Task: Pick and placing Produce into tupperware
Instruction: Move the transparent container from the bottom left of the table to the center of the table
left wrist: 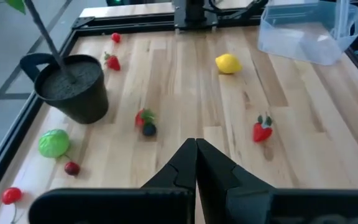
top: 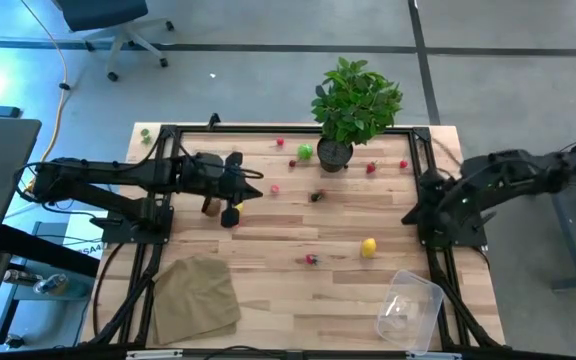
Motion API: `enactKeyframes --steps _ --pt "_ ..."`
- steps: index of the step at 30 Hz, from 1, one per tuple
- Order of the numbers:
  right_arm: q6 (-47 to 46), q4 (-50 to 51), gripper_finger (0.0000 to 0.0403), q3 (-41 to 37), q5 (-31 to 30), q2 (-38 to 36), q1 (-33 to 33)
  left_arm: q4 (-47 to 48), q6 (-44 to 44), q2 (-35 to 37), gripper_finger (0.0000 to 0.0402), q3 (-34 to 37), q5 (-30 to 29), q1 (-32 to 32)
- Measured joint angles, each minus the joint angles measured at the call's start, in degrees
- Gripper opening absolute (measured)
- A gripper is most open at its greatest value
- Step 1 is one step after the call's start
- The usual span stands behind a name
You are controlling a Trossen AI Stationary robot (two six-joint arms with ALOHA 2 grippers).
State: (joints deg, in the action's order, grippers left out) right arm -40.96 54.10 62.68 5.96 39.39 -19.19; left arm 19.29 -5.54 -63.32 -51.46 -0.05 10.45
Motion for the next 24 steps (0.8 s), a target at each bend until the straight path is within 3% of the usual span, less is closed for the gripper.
enactKeyframes --steps 7,13,16,24 --pt "-16.42 8.48 0.0 1.05 -1.24 12.91 -15.57 0.22 -1.3 0.29 0.0 0.0 -0.18 0.03" --pt "-34.85 8.66 0.0 1.05 -7.0 25.15 -29.96 0.22 -3.08 0.29 0.0001 0.0 0.85 0.03" --pt "-41.5 8.9 0.0 1.05 -6.53 32.9 -34.46 0.22 -3.14 0.27 0.0001 0.0 0.85 0.03" --pt "-39.36 1.68 0.0 1.05 -3.2 51.71 -36.35 0.23 -4.73 0.25 0.0001 0.0 0.47 0.03"
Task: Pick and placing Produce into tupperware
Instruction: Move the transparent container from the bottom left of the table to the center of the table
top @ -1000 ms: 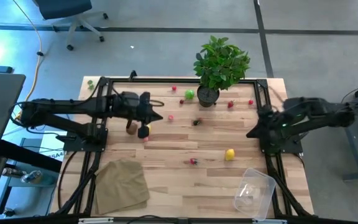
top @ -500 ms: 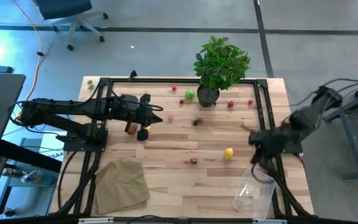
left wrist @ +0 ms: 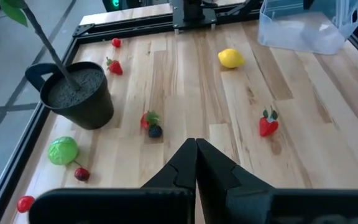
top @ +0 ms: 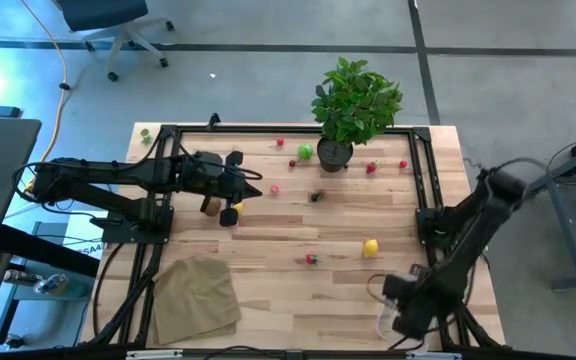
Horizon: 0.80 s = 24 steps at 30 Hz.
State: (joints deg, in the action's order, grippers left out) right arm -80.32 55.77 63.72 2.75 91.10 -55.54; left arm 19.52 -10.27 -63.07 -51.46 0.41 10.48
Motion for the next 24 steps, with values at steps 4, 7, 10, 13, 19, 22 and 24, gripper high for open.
enactKeyframes --steps 4,7,10,13,19,22,24 --pt "2.86 -2.08 0.0 0.0 2.34 5.64 0.83 0.09 -0.02 -0.02 0.0001 0.0 0.02 0.0" --pt "3.66 -2.75 0.0 0.0 2.85 7.65 1.19 0.59 -1.13 -0.02 0.0001 0.0 0.06 0.0" --pt "5.2 -3.19 0.0 0.0 2.85 8.44 1.82 0.98 -4.78 -0.02 0.0001 0.0 0.13 0.0" --pt "6.86 -3.85 0.0 -0.61 3.03 8.73 3.11 1.35 -7.89 -0.02 0.0001 0.0 2.28 0.0" --pt "11.04 -6.16 0.0 -3.57 2.25 8.78 7.09 5.34 -10.36 1.55 0.0001 -0.02 6.57 -0.15" --pt "15.45 -7.38 0.0 -3.74 1.39 8.78 9.62 8.01 -9.72 3.5 0.0001 -0.02 6.45 -0.11" --pt "19.03 -7.66 0.0 -3.74 1.16 8.78 11.67 8.75 -8.97 5.18 0.0001 -0.02 6.32 -0.11"
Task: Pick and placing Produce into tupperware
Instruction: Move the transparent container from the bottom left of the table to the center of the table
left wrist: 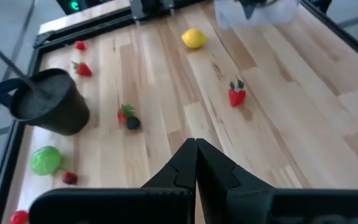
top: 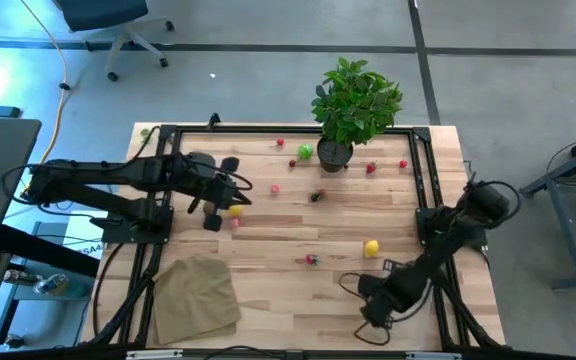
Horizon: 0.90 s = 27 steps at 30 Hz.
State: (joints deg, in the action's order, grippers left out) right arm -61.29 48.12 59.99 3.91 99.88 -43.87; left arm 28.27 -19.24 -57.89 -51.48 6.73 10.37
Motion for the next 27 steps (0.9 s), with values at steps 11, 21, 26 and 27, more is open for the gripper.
enactKeyframes --steps 11,21,26,27 --pt "15.79 -0.26 0.0 -0.02 -2.46 0.0 12.91 5.64 1.99 6.25 0.0001 -0.02 0.07 -3.0" --pt "27.37 -1.67 0.0 -0.02 -4.86 0.0 24.53 6.61 3.02 6.23 0.0001 -0.02 -0.32 -2.97" --pt "33.09 -2.86 0.0 -0.02 -4.99 0.0 30.22 6.66 3.02 6.23 0.0001 -0.02 -0.32 -2.97" --pt "34.22 -3.24 0.0 -0.02 -5.02 0.0 31.35 6.67 3.02 6.23 0.0001 -0.02 -0.32 -2.97"
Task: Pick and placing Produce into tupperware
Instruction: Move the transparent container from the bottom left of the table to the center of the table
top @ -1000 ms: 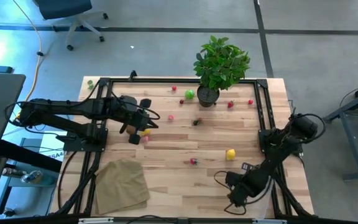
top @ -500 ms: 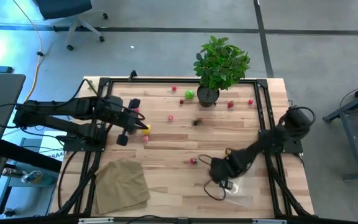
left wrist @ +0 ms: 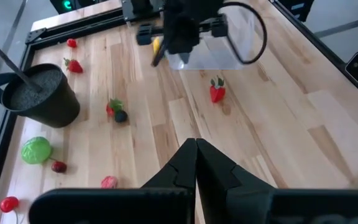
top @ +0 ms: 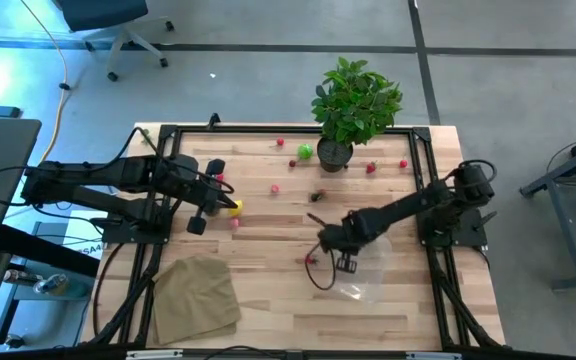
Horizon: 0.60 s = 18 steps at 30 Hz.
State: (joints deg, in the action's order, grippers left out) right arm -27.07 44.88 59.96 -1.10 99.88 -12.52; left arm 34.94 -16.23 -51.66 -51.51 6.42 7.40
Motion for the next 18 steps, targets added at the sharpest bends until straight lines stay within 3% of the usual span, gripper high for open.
enactKeyframes --steps 10,18 --pt "11.47 -2.53 0.0 3.39 -2.27 0.0 9.14 -0.01 -0.11 0.0 0.0001 0.0 0.0 0.09" --pt "19.42 -5.31 0.0 8.88 -0.37 2.6 14.45 -0.02 -0.04 0.0 0.0001 0.0 0.0 0.09"
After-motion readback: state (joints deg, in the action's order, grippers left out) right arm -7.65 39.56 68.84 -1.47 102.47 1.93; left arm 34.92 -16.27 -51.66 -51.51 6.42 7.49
